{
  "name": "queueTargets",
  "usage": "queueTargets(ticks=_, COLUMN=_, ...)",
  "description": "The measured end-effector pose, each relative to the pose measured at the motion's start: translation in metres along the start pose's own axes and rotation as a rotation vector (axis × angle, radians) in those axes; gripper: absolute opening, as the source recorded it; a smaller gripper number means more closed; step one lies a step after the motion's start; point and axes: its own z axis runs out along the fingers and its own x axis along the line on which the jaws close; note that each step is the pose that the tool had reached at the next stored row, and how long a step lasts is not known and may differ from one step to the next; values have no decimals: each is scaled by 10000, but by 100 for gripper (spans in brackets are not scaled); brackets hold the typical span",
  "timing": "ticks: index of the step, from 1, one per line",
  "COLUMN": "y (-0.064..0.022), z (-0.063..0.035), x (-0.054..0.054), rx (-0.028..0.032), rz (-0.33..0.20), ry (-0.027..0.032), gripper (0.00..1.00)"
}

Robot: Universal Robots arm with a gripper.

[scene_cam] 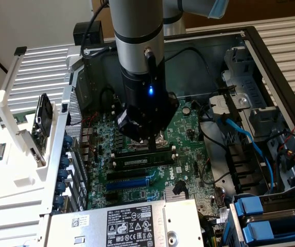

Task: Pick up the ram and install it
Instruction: 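Press down the ram until it locks into place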

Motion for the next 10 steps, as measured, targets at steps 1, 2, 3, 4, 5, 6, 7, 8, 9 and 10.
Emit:
queueTargets(ticks=1, y=0, z=0, x=0, rx=8, rz=147, ry=-3, gripper=11)
queueTargets(ticks=2, y=0, z=0, x=0, rx=16, rz=277, ry=-5, gripper=11)
queueTargets(ticks=3, y=0, z=0, x=0, rx=22, rz=386, ry=-7, gripper=11)
queueTargets(ticks=4, y=0, z=0, x=0, rx=30, rz=503, ry=-8, gripper=11)
queueTargets(ticks=5, y=0, z=0, x=0, rx=37, rz=625, ry=-10, gripper=11)
queueTargets(ticks=6, y=0, z=0, x=0, rx=43, rz=740, ry=-13, gripper=11)
queueTargets(ticks=7, y=0, z=0, x=0, rx=51, rz=861, ry=-14, gripper=11)
queueTargets(ticks=8, y=0, z=0, x=0, rx=58, rz=993, ry=-17, gripper=11)
queueTargets(ticks=9, y=0, z=0, x=0, rx=79, rz=1353, ry=-23, gripper=11)
queueTargets(ticks=10, y=0, z=0, x=0, rx=87, rz=1483, ry=-26, gripper=11)
